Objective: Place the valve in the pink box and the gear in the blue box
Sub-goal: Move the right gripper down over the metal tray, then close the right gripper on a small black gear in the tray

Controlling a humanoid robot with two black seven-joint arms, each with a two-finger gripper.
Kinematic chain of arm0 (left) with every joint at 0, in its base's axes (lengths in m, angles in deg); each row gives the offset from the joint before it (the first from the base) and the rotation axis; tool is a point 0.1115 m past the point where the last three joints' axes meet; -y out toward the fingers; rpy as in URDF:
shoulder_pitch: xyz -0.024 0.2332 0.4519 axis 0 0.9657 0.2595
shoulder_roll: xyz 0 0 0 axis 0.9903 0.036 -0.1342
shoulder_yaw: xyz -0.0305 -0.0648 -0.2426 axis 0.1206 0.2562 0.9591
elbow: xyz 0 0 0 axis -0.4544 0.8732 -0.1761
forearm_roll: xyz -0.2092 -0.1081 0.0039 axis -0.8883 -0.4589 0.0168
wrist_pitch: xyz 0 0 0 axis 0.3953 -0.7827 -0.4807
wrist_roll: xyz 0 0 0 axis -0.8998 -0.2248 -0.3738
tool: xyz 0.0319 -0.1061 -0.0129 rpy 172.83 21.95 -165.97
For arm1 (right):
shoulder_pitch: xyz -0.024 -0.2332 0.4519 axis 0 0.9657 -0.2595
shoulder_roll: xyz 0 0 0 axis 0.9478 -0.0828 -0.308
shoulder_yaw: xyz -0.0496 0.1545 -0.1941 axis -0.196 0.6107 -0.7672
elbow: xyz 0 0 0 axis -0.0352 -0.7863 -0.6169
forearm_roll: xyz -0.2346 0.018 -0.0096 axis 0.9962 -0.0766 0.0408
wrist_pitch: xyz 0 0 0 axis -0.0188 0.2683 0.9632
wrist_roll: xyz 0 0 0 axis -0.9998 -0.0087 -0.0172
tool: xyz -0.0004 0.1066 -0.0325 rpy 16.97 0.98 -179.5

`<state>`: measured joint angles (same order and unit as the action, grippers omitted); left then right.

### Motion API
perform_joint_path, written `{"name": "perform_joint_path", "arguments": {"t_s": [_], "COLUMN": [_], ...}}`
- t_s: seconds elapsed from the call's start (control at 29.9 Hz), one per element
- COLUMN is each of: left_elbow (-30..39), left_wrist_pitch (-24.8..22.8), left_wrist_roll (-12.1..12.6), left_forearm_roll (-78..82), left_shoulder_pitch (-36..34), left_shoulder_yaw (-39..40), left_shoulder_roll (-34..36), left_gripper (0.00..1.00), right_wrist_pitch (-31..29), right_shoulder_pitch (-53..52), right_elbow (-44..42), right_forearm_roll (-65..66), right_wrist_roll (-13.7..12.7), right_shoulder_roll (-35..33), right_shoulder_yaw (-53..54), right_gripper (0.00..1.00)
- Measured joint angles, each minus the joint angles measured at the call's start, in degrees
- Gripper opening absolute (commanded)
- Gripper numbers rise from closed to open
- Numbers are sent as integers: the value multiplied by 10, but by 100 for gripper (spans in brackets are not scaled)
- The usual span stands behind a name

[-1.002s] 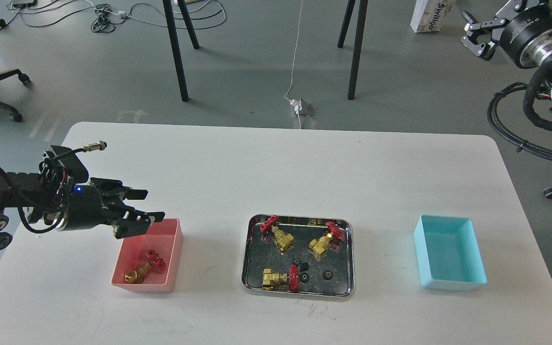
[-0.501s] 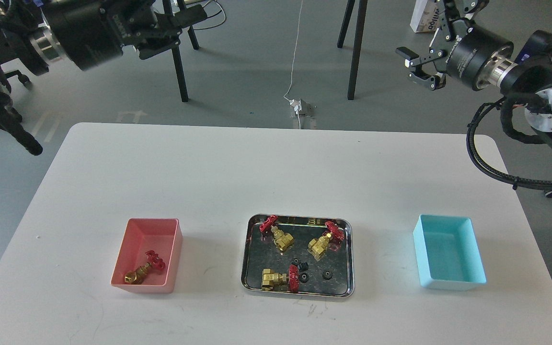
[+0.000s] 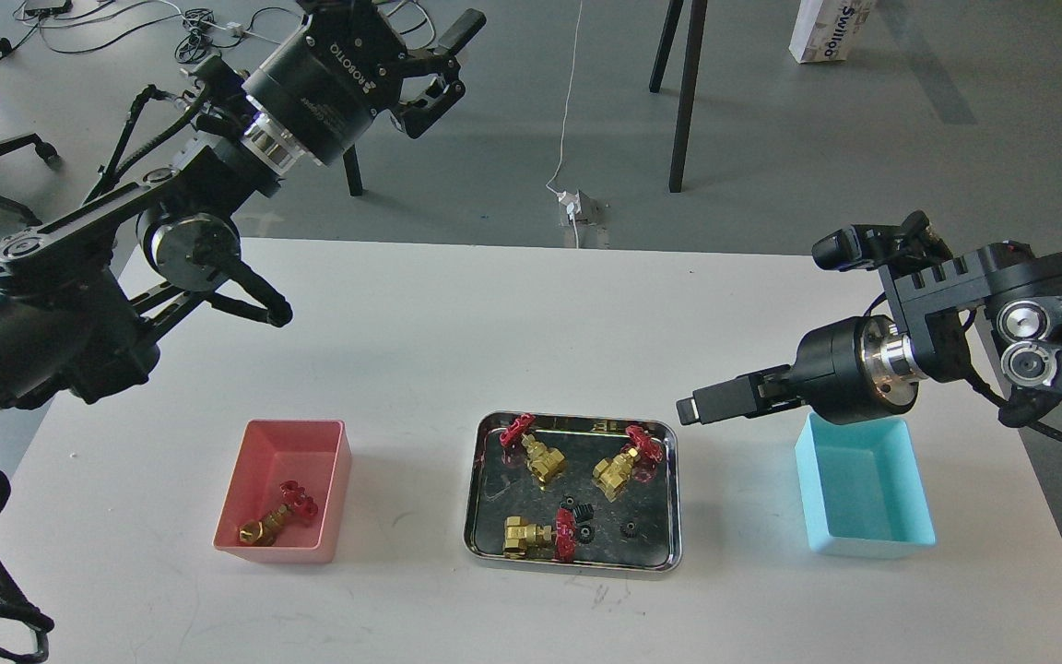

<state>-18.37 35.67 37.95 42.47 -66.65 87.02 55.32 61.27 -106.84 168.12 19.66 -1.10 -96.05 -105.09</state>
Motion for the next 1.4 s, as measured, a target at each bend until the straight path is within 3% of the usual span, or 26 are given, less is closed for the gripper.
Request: {"name": "perform_joint_path", "arguments": {"t_s": [0.07,0.17,0.27,0.67,1.4], "left_elbow": [0,0,0,1,0], "left_wrist_pitch": [0,0,0,0,0], "left_wrist_roll": [0,0,0,0,0], "left_forearm_roll": [0,0,0,-1,0], "left_shoulder_pitch": [2,8,15,46,54], "left_shoulder_yaw": [0,1,6,25,23], "left_shoulder_roll": [-9,-18,-27,-59,-61], "left_gripper": [95,95,95,97,98], "right_wrist_pitch": [-1,-1,2,7,31], "right_shoulder_pitch": [-10,-17,-17,27,60], "right_elbow": [2,2,-13,-160,-228], "right_forearm_roll": [26,40,46,47,43], "right_wrist_roll": [2,2,-2,-7,-7], "right_shoulder_roll": [30,78,134,314,387], "right_shoulder_yaw": [-35,-65,-83,-125,-128], "right_gripper": [94,72,66,66,57]}}
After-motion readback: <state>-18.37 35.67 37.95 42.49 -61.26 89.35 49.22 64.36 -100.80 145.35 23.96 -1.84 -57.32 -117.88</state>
